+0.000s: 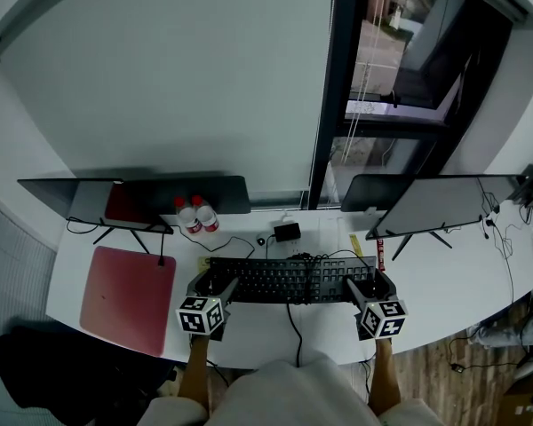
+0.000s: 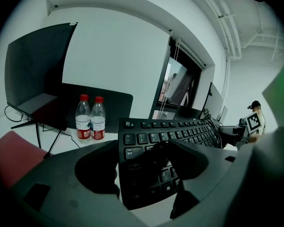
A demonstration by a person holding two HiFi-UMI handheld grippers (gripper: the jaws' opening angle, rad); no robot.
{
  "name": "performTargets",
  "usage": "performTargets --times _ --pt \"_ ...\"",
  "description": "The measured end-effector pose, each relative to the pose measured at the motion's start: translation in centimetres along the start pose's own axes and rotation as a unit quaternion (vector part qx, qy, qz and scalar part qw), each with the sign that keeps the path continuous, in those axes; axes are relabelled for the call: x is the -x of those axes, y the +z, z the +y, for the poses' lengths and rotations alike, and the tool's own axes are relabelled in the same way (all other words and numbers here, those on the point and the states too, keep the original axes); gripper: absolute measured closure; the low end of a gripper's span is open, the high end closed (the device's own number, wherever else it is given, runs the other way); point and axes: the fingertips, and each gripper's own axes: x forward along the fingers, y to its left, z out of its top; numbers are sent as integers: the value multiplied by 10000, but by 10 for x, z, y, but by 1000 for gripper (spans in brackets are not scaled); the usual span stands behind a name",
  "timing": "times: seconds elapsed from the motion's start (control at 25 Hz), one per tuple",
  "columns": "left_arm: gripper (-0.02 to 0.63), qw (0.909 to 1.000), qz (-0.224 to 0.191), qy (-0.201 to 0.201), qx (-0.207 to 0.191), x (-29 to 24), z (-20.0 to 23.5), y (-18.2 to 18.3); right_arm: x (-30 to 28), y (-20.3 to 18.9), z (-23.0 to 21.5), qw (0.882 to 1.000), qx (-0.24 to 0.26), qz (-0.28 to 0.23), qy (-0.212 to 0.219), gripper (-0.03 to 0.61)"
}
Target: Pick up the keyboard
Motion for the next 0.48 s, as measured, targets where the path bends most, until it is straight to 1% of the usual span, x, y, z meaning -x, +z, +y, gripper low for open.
performTargets --times 0.48 --pt "301 10000 39 4 13 1 -3 -6 3 -6 -2 10000 -23 70 3 235"
